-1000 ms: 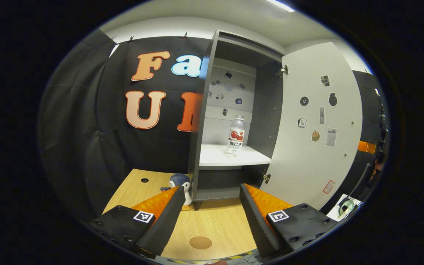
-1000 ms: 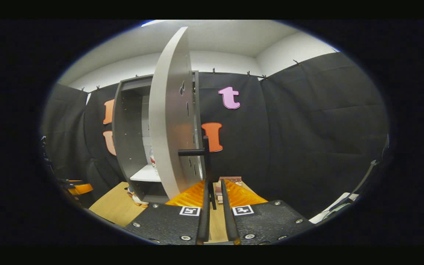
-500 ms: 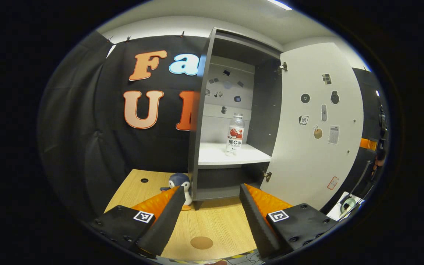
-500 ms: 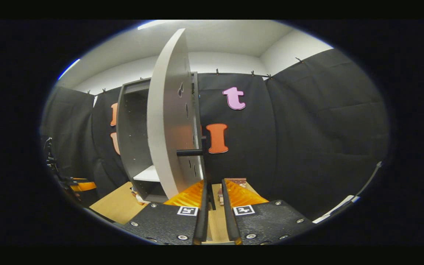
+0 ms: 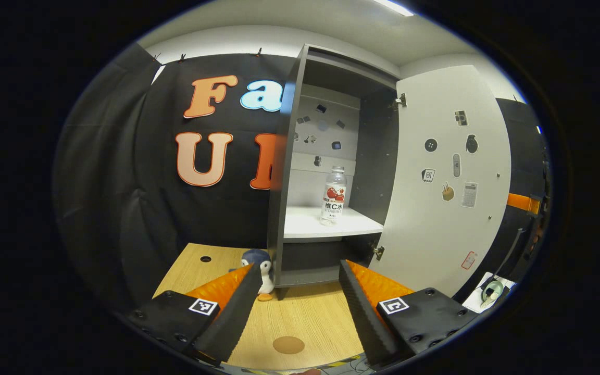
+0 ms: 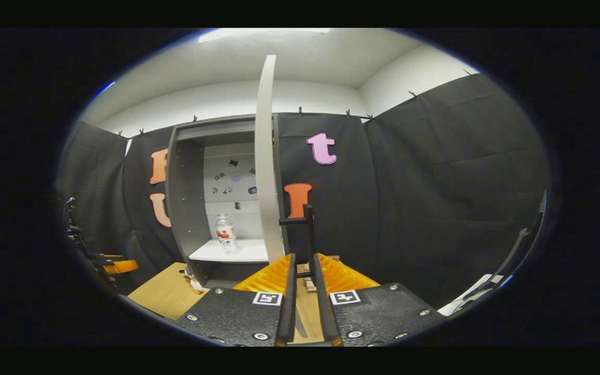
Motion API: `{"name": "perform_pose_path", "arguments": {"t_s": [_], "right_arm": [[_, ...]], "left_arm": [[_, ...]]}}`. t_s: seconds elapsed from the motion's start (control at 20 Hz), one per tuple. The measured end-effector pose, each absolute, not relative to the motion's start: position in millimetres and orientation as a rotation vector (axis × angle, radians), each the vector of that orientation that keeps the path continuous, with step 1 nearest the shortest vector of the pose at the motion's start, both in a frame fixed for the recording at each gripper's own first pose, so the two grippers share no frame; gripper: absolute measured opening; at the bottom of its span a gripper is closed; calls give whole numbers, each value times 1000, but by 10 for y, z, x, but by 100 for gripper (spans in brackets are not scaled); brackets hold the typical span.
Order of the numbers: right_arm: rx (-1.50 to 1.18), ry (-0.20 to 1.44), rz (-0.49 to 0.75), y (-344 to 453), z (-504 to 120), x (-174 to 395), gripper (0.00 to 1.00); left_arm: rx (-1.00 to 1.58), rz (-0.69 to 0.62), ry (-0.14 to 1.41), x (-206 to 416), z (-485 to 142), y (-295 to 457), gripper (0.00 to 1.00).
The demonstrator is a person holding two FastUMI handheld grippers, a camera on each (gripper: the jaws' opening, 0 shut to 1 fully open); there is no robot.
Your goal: Open the cabinet door with the right hand, grasp the bottle in the cabinet with the left hand and place it on the coaster, then close the cabinet door with the right hand.
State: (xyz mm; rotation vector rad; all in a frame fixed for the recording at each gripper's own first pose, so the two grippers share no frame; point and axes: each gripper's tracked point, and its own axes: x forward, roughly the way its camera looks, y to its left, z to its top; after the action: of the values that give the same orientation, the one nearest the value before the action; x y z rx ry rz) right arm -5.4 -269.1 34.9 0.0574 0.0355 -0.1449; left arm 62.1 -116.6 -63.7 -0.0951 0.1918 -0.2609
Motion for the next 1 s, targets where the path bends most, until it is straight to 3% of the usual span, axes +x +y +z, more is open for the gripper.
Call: {"name": "perform_pose_path", "arguments": {"t_s": [0.3, 0.35, 0.5, 0.55, 0.65, 0.7, 0.8, 1.0], "right_arm": [[26, 9, -135, -2339, 506, -287, 28], [24, 1, -117, -2232, 530, -312, 19], [29, -10, -64, -1862, 537, -342, 22], [24, -4, -45, -1752, 495, -321, 16], [3, 12, -12, -1555, 382, -212, 19], [-11, 20, 0, -1489, 317, -139, 27], [-6, 44, 40, -1322, 206, -34, 17], [14, 86, 80, -1131, -36, 317, 25]], "left_arm": [[-89, -289, 163, 623, -565, -1216, 97], [-88, -295, 156, 656, -542, -1244, 97], [-82, -316, 136, 783, -490, -1375, 99], [-80, -325, 131, 846, -483, -1448, 99], [-80, -348, 114, 981, -448, -1606, 99], [-84, -366, 99, 1063, -414, -1711, 99], [-79, -386, 81, 1244, -370, -1890, 99], [-62, -378, 42, 1707, -308, -2131, 97]]}}
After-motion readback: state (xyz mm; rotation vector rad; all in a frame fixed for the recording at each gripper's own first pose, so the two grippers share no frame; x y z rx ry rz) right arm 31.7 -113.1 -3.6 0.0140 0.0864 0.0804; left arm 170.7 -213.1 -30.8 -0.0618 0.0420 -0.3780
